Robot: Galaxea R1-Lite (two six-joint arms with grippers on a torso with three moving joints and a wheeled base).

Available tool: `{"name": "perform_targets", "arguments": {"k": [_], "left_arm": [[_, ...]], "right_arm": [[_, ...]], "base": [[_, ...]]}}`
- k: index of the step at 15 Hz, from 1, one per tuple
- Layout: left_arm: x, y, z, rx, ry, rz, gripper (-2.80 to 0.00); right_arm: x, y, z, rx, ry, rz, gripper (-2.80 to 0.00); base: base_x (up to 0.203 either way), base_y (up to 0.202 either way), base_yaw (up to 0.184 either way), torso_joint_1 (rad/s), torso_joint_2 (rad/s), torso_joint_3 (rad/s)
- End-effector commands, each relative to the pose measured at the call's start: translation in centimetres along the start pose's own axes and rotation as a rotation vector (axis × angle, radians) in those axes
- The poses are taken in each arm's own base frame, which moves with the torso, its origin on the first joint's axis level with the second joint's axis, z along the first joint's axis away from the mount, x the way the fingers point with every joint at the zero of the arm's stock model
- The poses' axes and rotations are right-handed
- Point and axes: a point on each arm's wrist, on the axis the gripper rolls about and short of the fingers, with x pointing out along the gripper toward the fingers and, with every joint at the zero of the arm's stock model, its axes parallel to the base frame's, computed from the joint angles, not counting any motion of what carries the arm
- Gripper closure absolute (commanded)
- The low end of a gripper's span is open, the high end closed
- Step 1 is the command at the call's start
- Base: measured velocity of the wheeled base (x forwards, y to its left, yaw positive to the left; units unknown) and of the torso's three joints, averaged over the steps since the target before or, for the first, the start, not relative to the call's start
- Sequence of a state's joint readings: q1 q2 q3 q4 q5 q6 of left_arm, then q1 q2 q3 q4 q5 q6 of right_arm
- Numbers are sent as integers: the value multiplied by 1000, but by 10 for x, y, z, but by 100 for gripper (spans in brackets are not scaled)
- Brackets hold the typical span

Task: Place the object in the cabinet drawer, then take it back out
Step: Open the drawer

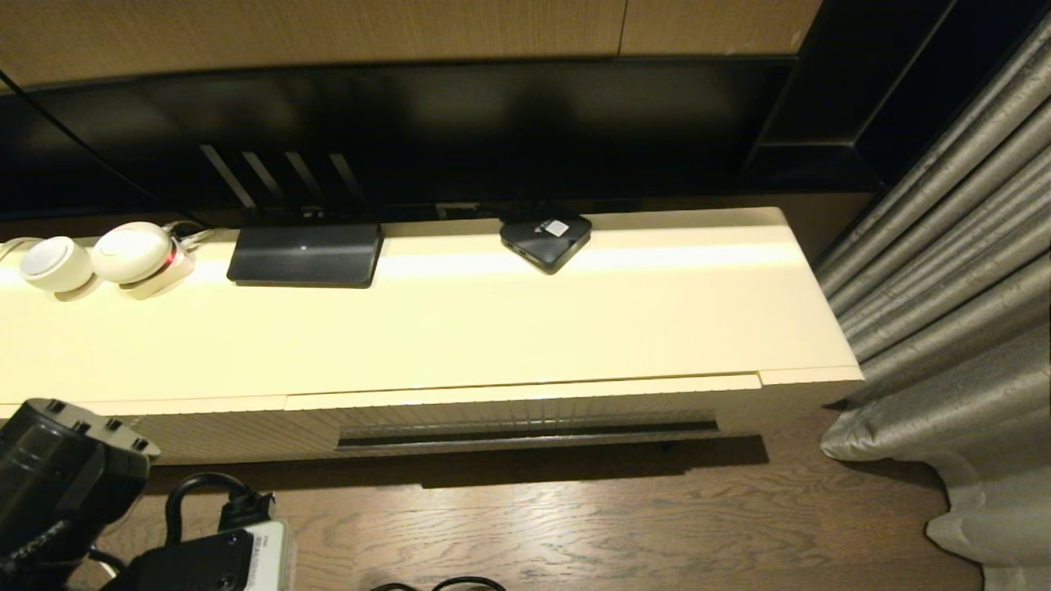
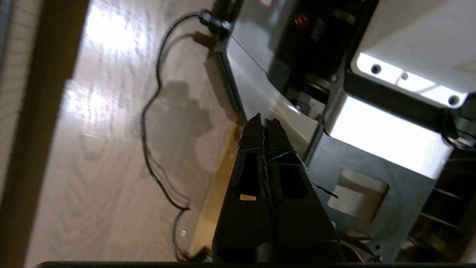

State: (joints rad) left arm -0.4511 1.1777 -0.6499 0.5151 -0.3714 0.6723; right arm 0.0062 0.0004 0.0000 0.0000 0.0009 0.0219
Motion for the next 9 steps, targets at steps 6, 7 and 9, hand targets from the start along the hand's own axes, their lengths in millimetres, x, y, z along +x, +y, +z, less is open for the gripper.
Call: {"name": "perform_targets", "arguments": {"k": [6,7,9], "left_arm": [[25,7,-3,-38,119,-97,0],[28,7,-3,-42,134,-112,0],[35,10,-4,-68,196,-148,0]], "right_arm": [[0,0,0,0,1,1,0],[0,0,0,0,2,0,0],[0,0,0,0,1,0,0]], "base": [[0,0,0,0,0,0],[0,0,0,0,0,0],[0,0,0,0,0,0]]}}
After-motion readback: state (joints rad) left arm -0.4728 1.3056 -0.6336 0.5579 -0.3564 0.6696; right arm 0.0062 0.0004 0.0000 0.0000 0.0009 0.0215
